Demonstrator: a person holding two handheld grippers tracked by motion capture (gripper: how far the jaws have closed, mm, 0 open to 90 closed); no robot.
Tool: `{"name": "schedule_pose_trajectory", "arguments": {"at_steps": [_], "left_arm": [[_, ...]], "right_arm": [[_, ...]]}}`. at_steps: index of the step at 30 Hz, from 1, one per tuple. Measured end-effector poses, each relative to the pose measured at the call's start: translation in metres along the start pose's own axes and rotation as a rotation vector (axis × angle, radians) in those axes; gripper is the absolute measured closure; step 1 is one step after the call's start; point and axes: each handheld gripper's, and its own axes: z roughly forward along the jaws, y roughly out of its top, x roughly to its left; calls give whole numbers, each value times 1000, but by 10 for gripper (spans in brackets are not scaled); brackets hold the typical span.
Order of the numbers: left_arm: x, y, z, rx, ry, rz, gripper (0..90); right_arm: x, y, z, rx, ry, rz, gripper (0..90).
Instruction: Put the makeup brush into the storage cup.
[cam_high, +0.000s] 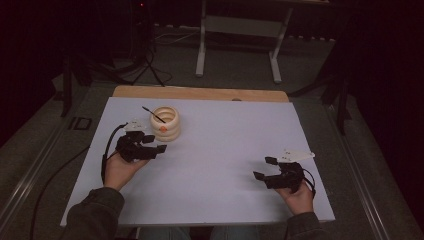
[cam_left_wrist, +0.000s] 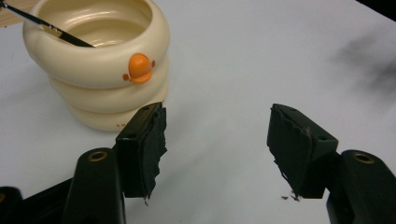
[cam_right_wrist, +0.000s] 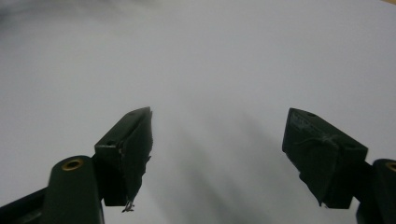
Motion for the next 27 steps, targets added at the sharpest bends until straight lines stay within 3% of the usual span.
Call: {"name": "schedule_pose_trajectory", "arguments": {"at_steps": [7, 19, 27], "left_arm": [[-3, -12, 1, 11, 1, 9, 311], [-11, -28, -3, 17, 8, 43, 278], [-17, -38, -6, 3, 19, 44, 264]], "right_arm": [[1, -1, 1, 12, -6, -5, 233], [2, -3, 3, 18, -5, -5, 233], [3, -5, 4, 27, -8, -7, 233]]}}
